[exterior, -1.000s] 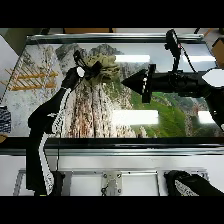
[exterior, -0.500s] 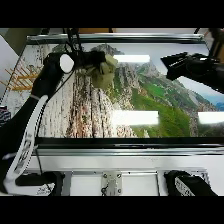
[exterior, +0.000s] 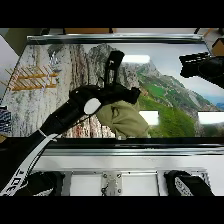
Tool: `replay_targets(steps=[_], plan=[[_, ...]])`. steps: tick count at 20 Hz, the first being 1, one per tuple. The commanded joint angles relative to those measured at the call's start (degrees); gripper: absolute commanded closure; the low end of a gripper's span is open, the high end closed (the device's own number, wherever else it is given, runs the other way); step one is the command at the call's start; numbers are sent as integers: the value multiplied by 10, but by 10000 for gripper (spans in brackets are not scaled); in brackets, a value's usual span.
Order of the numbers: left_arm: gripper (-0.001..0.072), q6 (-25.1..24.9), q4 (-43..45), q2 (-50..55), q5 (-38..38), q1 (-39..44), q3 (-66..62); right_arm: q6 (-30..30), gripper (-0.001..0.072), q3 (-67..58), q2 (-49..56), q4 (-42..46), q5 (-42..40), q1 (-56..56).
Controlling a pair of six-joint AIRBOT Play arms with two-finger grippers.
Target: Fold the clothes and pants, and hang the long-sleeved shirts on hangers.
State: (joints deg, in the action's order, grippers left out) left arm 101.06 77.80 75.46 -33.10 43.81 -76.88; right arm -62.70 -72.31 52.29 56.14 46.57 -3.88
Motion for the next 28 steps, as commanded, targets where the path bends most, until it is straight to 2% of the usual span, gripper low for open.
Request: replay_targets(steps=[1, 4, 7, 10, 13, 17, 21, 23, 24, 25, 28], plan=[[83, 3, 3, 2, -64, -67, -24, -8, 698, -1, -10, 22, 15, -1], [83, 3, 2, 3, -107, -162, 12, -8, 699, 0, -12, 22, 65, -1], [83, -17, 2, 33, -117, -205, 51, -26, 699, 13, -12, 22, 99, -1], [83, -31, 1, 100, -131, -193, 22, -28, 698, 40, -12, 22, 110, -1], [83, -61, 4, 177, -147, -165, -50, -68, 698, 69, -12, 35, 110, -1], [83, -61, 49, 261, -205, -150, -138, -73, 698, 95, -12, 35, 121, 0], [88, -61, 51, 309, -242, -155, -205, -78, 699, 105, -12, 41, 133, 5], [544, -61, 52, 310, -250, -160, -210, -79, 699, 105, -12, 61, 147, 15], [668, -61, 52, 308, -256, -165, -210, -79, 699, 105, -12, 74, 155, 24], [697, -59, 52, 303, -265, -171, -210, -80, 699, 105, -12, 88, 161, 33], [697, -57, 50, 255, -292, -194, -195, -127, 699, 112, -12, 134, 169, 87]])
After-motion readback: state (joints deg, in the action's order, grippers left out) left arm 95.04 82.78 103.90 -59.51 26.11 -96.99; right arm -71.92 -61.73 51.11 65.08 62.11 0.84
